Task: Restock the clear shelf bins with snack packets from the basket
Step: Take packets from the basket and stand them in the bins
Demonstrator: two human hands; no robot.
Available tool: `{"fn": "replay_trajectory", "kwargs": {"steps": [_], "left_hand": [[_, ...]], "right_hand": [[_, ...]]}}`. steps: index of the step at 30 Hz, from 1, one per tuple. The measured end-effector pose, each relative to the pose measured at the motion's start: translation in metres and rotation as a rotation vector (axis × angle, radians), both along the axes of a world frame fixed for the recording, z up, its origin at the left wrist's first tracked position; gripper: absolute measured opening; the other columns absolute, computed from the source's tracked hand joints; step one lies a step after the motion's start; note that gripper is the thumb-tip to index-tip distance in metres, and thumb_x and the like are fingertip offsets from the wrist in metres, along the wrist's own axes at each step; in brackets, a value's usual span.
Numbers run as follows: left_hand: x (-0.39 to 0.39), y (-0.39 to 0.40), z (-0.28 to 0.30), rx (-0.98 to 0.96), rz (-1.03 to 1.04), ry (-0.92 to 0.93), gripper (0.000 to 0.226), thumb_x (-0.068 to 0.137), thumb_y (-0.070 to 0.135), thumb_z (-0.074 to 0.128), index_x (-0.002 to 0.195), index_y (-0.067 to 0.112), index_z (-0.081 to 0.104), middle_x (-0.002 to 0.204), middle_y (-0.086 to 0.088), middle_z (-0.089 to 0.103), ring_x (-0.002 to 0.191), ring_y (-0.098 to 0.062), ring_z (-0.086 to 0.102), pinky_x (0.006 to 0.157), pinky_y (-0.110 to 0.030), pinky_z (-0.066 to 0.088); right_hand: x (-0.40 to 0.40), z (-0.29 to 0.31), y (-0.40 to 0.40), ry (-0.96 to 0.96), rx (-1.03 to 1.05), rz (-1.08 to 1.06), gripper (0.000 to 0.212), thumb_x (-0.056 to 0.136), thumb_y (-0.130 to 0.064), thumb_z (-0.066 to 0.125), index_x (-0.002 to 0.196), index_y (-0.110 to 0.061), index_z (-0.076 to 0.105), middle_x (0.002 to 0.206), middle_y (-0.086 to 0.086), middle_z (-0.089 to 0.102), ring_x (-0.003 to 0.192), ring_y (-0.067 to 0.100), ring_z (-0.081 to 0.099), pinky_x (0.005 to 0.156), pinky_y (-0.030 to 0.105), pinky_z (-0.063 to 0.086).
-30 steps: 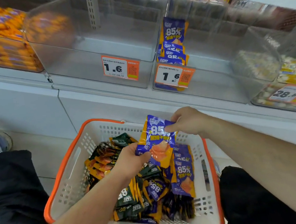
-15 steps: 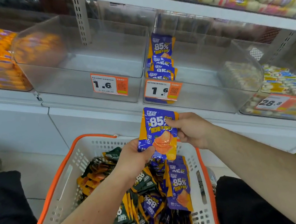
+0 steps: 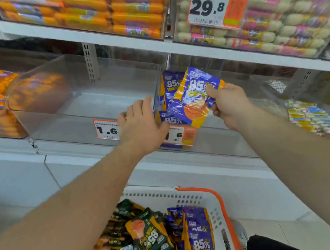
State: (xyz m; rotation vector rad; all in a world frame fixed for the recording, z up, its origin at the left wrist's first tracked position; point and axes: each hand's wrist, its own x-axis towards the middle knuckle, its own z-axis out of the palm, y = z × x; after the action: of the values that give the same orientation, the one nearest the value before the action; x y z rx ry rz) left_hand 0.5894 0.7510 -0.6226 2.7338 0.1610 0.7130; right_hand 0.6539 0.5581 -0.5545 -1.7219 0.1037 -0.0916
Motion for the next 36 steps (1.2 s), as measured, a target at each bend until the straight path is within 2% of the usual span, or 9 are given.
{"fn": "replay_trajectory", "kwargs": {"steps": [7,11,14,17,19,22,27,32,36], "left_hand": [[0.003,0.003,0.007,0.032,-0.031,0.130,0.059,0.090,0.059,0.041,0.133,0.019,0.038,0.135,-0.003,0.053,0.124,-0.025,0.042,0.099,-0.045,0.029],[0.001,0.003,0.016,-0.006,-0.072,0.233,0.064,0.090,0.066,0.040,0.136,0.022,0.035,0.139,0.000,0.049,0.128,-0.024,0.038,0.102,-0.045,0.026],[0.001,0.003,0.019,-0.016,-0.085,0.266,0.070,0.087,0.073,0.038,0.136,0.023,0.035,0.141,0.002,0.047,0.129,-0.023,0.037,0.102,-0.045,0.025],[0.000,0.004,0.022,-0.031,-0.096,0.288,0.070,0.085,0.074,0.039,0.135,0.024,0.035,0.141,0.002,0.047,0.130,-0.023,0.037,0.102,-0.045,0.025],[-0.002,0.004,0.025,-0.043,-0.106,0.298,0.068,0.086,0.072,0.041,0.135,0.025,0.035,0.141,0.002,0.047,0.130,-0.023,0.037,0.102,-0.045,0.025],[-0.002,0.005,0.027,-0.051,-0.114,0.306,0.068,0.085,0.071,0.042,0.134,0.025,0.035,0.141,0.001,0.047,0.129,-0.023,0.038,0.103,-0.046,0.025],[0.002,0.006,0.022,-0.056,-0.125,0.314,0.069,0.083,0.071,0.047,0.135,0.026,0.034,0.141,0.001,0.047,0.129,-0.023,0.038,0.101,-0.045,0.025],[0.009,0.006,0.026,-0.128,-0.095,0.369,0.081,0.079,0.076,0.046,0.140,0.025,0.029,0.144,-0.004,0.036,0.133,-0.026,0.032,0.106,-0.046,0.024],[0.017,0.005,0.035,0.062,-0.136,-0.030,0.076,0.074,0.062,0.049,0.136,0.018,0.040,0.139,-0.008,0.037,0.127,-0.029,0.037,0.103,-0.044,0.027]], "right_hand": [[0.034,-0.004,0.027,0.013,-0.083,0.024,0.022,0.090,-0.025,0.070,0.073,-0.021,0.056,0.069,0.001,0.048,0.054,0.014,0.032,0.042,0.021,0.023],[0.041,-0.016,0.032,0.187,-0.172,0.159,0.026,0.093,-0.019,0.067,0.073,-0.020,0.049,0.059,0.000,0.044,0.047,0.013,0.030,0.046,0.024,0.025],[0.042,-0.031,0.031,0.348,-0.275,0.250,0.018,0.094,-0.019,0.065,0.082,-0.016,0.052,0.072,0.005,0.057,0.048,0.013,0.040,0.047,0.024,0.034],[0.045,-0.047,0.031,0.442,-0.299,0.269,0.019,0.091,-0.017,0.068,0.108,-0.010,0.063,0.102,0.011,0.071,0.073,0.020,0.066,0.072,0.032,0.055],[0.047,-0.051,0.034,0.459,-0.357,0.249,0.031,0.088,-0.017,0.071,0.116,-0.008,0.062,0.107,0.011,0.073,0.097,0.026,0.070,0.094,0.044,0.053],[0.040,-0.045,0.039,0.431,-0.470,0.209,0.025,0.085,-0.023,0.075,0.101,-0.011,0.060,0.106,0.011,0.071,0.102,0.027,0.069,0.093,0.043,0.054],[0.039,-0.045,0.038,0.500,-0.534,0.246,0.032,0.079,-0.033,0.080,0.100,-0.017,0.061,0.098,0.004,0.071,0.093,0.020,0.066,0.071,0.030,0.047],[0.049,-0.048,0.042,0.574,-0.496,0.281,0.033,0.073,-0.025,0.085,0.096,-0.015,0.064,0.100,0.007,0.074,0.101,0.023,0.069,0.098,0.039,0.050],[0.060,-0.054,0.042,0.634,-0.446,0.316,0.047,0.064,-0.017,0.088,0.106,-0.012,0.068,0.097,0.008,0.076,0.096,0.025,0.072,0.098,0.042,0.051]]}}
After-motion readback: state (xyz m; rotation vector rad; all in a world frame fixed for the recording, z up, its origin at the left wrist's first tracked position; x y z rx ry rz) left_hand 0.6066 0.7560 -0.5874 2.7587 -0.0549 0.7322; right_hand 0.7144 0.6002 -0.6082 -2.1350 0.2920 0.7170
